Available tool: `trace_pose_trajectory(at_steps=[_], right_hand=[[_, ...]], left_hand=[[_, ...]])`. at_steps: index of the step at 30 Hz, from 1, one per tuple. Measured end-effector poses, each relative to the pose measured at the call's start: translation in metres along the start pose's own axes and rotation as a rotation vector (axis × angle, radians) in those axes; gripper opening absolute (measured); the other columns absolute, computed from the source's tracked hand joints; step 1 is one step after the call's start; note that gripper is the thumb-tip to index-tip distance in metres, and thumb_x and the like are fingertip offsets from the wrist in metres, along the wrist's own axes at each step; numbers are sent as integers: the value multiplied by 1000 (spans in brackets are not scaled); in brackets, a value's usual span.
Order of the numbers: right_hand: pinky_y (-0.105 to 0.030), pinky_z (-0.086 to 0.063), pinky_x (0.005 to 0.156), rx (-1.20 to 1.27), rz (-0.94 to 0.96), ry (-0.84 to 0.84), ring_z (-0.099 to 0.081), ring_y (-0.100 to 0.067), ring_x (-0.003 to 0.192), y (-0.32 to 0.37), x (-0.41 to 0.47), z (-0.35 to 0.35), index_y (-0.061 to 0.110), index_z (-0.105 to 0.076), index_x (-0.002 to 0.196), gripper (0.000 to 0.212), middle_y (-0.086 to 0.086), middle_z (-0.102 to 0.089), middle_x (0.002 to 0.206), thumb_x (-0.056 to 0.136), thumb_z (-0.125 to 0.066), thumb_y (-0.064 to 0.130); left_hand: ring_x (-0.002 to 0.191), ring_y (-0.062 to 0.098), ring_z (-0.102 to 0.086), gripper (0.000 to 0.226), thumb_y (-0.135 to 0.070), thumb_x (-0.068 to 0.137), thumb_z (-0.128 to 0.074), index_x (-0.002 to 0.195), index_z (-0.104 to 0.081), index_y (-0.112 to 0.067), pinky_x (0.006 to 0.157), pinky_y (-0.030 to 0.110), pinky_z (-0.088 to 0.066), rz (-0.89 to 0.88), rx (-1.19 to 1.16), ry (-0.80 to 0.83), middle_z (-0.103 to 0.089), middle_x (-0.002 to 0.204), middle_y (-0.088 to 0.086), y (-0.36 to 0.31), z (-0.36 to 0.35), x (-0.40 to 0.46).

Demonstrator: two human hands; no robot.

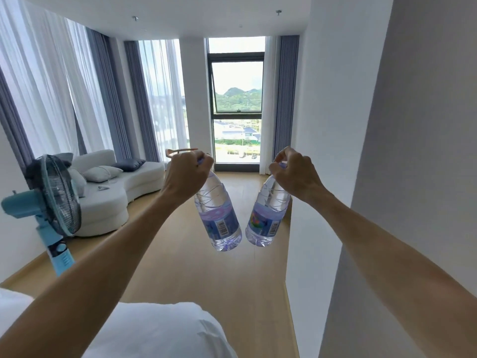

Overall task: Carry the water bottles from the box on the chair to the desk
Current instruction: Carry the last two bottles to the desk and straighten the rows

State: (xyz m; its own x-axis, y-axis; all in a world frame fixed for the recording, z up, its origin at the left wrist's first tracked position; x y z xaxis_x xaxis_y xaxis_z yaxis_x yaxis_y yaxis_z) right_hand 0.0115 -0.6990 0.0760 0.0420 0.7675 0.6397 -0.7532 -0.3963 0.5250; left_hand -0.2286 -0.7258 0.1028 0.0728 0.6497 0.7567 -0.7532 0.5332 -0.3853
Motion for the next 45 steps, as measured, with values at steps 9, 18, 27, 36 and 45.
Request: trace_pose_trajectory(at_steps=[9, 18, 27, 36, 45], right_hand=[[-22, -42, 52, -16, 34, 93, -56, -13, 61, -93, 163, -93, 13, -56, 83, 17, 4, -56, 66, 89, -58, 29], [-29, -47, 56, -7, 2, 118, -57, -18, 61, -189, 289, -180, 11, -56, 81, 17, -3, -58, 67, 88, -56, 26], [-22, -38, 51, -36, -23, 137, -52, -10, 60, -277, 438, -284, 12, -55, 82, 17, 5, -53, 66, 92, -57, 25], [-21, -36, 48, -67, -87, 73, -51, -8, 57, -358, 579, -355, 13, -53, 78, 18, 8, -54, 64, 92, -55, 25], [-26, -43, 50, -53, -98, 79, -55, -14, 59, -463, 715, -443, 10, -56, 82, 19, 2, -58, 67, 92, -55, 26]], left_hand=[[47, 17, -39, 36, -14, 95, -50, 65, -60, 3, 52, 25, -35, 68, 50, 7, -51, 52, 11, 78, -120, 131], [49, 17, -46, 37, -16, 95, -48, 66, -62, 2, 60, 21, -37, 110, 49, -39, -52, 50, 5, 167, -222, 239], [42, 6, -34, 40, -14, 95, -49, 56, -47, -12, 46, 10, -28, 41, -7, -11, -40, 44, -5, 279, -344, 374], [44, 6, -39, 37, -15, 96, -49, 60, -53, -10, 50, 6, -28, 26, -42, 13, -46, 47, -3, 381, -457, 508], [44, 7, -40, 36, -14, 97, -49, 61, -53, -9, 44, 8, -32, -25, -52, 54, -44, 47, -5, 460, -588, 624]])
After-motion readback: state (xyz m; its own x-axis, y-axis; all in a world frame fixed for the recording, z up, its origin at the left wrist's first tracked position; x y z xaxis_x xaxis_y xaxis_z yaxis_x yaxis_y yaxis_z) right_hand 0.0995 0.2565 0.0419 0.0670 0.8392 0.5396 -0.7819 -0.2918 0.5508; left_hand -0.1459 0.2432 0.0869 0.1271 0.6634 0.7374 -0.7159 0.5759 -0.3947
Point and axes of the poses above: each hand's wrist, its own x-axis towards the middle knuckle, its own z-axis out of the back of the hand, y = z × x, the point moved 10 cm from there along x, towards the middle knuckle
